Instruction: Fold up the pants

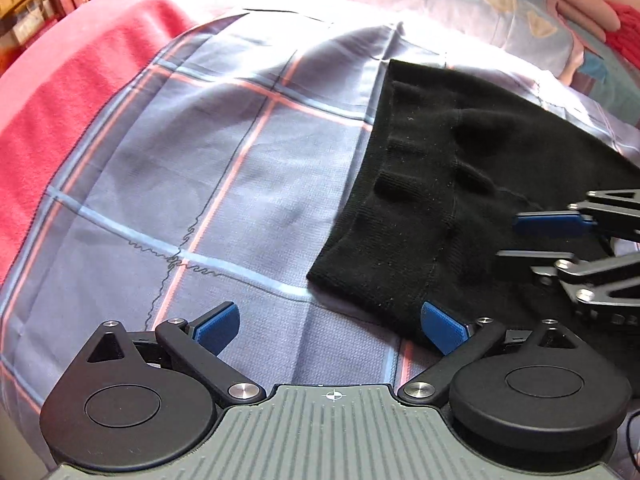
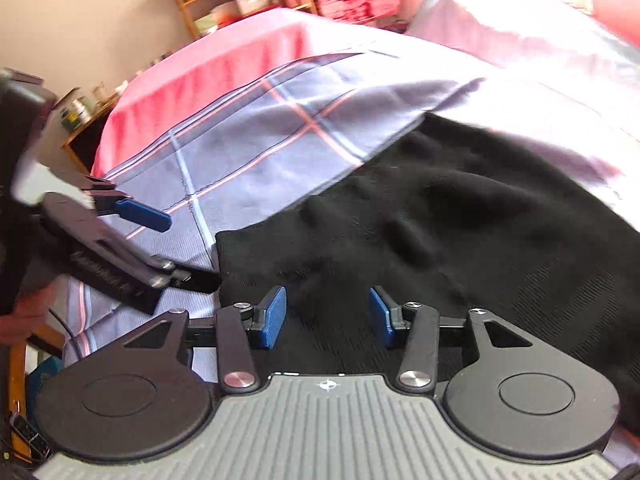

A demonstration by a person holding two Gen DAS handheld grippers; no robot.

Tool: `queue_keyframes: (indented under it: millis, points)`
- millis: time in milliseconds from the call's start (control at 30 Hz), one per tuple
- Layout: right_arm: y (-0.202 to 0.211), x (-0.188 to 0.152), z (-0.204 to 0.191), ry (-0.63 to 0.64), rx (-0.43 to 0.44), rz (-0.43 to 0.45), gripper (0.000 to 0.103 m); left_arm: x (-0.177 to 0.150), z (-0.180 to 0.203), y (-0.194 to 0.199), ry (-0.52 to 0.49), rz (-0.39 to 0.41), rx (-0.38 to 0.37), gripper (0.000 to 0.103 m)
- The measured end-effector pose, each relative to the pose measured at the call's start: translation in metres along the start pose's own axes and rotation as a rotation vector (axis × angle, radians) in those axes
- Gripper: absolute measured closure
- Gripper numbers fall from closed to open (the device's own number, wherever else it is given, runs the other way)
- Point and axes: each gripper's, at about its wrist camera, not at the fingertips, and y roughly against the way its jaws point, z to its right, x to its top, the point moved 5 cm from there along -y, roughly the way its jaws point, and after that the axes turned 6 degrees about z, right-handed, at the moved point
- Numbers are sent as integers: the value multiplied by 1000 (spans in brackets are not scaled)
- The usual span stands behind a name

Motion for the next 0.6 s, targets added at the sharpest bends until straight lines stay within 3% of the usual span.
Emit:
queue_keyframes:
  millis: [67, 133, 233, 367, 433, 500, 600]
  points:
    - [-25, 1, -7, 30, 11, -18, 68, -6, -9, 7, 23, 5, 6, 0]
    - [-51, 6, -18, 38, 15, -8, 68, -11, -15, 10, 45, 10, 11, 0]
    - [-55, 14, -32, 109, 4, 0, 61, -14, -16, 15, 40, 26, 14, 0]
    - [-21, 14, -18, 173, 61, -58, 51, -7, -3, 12, 14, 36, 0, 0]
    - [-4, 27, 3, 122, 34, 6, 48, -4, 3, 8, 5, 39, -14, 0]
    - [-7, 42, 26, 79, -58, 59, 47, -1, 8, 4, -7, 43, -22, 0]
    - [-48, 53, 55, 14, -154, 50, 61, 3, 17, -4, -27, 41, -27, 0]
